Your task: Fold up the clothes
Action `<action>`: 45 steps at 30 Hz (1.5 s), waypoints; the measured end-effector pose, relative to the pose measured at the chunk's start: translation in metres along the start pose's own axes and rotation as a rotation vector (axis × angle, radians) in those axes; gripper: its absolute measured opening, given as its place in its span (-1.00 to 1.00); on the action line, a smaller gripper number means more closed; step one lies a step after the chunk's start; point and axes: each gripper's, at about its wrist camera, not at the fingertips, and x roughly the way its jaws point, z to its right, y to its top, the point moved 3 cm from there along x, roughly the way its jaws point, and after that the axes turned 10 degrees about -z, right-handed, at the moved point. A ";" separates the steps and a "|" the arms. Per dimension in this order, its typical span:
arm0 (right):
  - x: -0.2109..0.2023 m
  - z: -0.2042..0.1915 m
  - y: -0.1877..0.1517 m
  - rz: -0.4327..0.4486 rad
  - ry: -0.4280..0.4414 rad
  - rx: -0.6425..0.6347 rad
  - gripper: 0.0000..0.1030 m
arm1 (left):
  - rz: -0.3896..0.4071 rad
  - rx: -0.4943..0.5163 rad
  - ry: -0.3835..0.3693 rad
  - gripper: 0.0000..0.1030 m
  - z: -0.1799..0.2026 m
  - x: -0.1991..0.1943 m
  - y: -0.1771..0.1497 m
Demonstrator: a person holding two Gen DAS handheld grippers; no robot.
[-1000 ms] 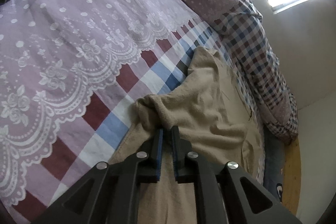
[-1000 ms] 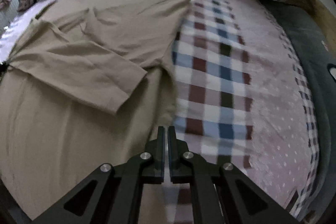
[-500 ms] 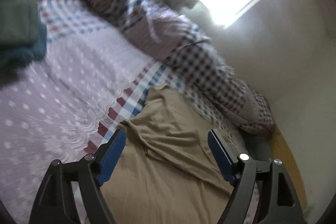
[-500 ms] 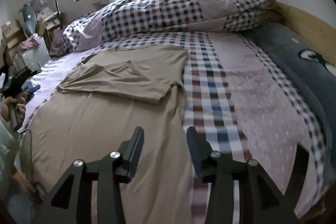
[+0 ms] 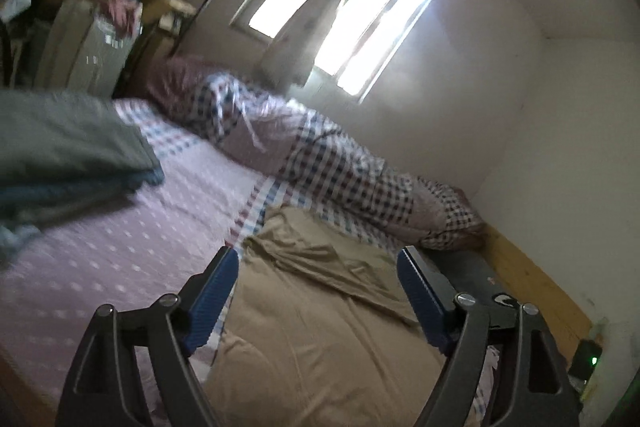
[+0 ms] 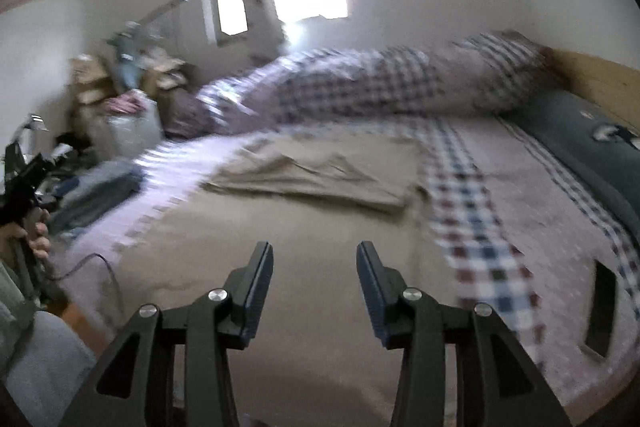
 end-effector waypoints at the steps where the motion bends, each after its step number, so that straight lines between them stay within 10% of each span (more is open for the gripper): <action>1: -0.007 -0.011 0.003 0.026 0.025 -0.016 -0.08 | 0.016 0.009 -0.004 0.66 0.005 -0.014 0.000; 10: -0.051 -0.098 0.012 0.219 0.197 -0.103 0.51 | -0.001 -0.045 0.122 0.76 -0.013 -0.043 -0.038; 21: 0.031 -0.125 -0.039 0.085 0.163 -0.069 0.54 | -0.157 -0.348 0.194 0.76 -0.098 0.035 -0.135; 34: 0.096 -0.146 -0.076 -0.059 0.167 -0.057 0.54 | -0.377 -0.324 0.040 0.76 -0.097 0.081 -0.186; 45: 0.111 -0.160 -0.086 -0.094 0.152 -0.130 0.54 | -0.485 -0.384 0.065 0.76 -0.093 0.086 -0.223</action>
